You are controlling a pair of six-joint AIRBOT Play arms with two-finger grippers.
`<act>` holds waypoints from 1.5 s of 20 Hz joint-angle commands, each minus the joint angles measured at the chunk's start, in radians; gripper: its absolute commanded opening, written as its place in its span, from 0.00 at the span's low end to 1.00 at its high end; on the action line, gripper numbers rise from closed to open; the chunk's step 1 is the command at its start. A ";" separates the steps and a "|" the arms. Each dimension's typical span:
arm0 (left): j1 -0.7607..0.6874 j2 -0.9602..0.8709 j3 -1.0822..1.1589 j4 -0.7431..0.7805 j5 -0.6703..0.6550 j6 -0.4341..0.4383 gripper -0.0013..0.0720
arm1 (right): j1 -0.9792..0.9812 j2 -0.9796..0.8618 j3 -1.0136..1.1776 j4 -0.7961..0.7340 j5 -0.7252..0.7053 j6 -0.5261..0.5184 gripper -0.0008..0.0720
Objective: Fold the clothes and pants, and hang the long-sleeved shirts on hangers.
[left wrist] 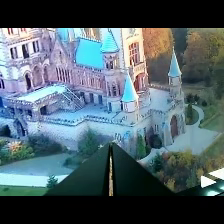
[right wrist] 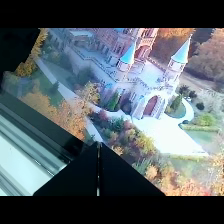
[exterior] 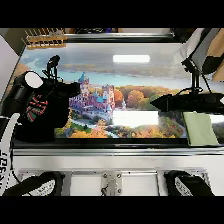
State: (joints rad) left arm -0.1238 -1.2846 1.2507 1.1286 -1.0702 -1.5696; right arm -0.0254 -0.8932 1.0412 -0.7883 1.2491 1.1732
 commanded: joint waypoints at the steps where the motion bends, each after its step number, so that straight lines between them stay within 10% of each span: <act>1: 0.021 -0.001 0.018 0.038 0.014 0.049 0.03 | 0.001 0.000 0.001 0.000 0.000 0.000 0.03; 2: 0.045 0.000 0.050 0.106 0.000 0.055 0.25 | 0.001 -0.001 0.001 0.000 0.000 0.000 0.03; 3: 0.078 0.000 0.097 0.200 -0.032 0.055 0.89 | 0.001 -0.001 0.001 0.000 0.000 0.000 0.03; 4: 0.116 0.000 0.143 0.311 -0.066 0.052 0.99 | 0.001 -0.001 0.001 0.000 0.000 0.000 0.03; 8: 0.305 -0.007 0.179 0.629 -0.091 -0.037 0.99 | 0.001 -0.001 0.001 0.000 0.000 0.000 0.03; 21: 0.552 -0.360 0.068 0.549 0.126 0.021 0.99 | 0.001 -0.001 0.001 0.000 0.000 0.000 0.03; 23: 0.552 -0.396 0.100 0.543 0.067 0.020 0.98 | 0.001 -0.001 0.001 0.000 0.000 0.000 0.03; 27: 0.551 -0.378 0.139 0.531 -0.016 0.018 0.03 | 0.001 -0.001 0.001 0.000 0.000 0.000 0.03; 30: 0.529 -0.282 0.193 0.397 -0.026 0.032 0.03 | 0.001 -0.001 0.001 0.000 0.000 0.000 0.03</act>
State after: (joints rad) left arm 0.4213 -1.6253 1.3998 1.6268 -1.0676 -1.5505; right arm -0.0254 -0.8932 1.0412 -0.7883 1.2491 1.1732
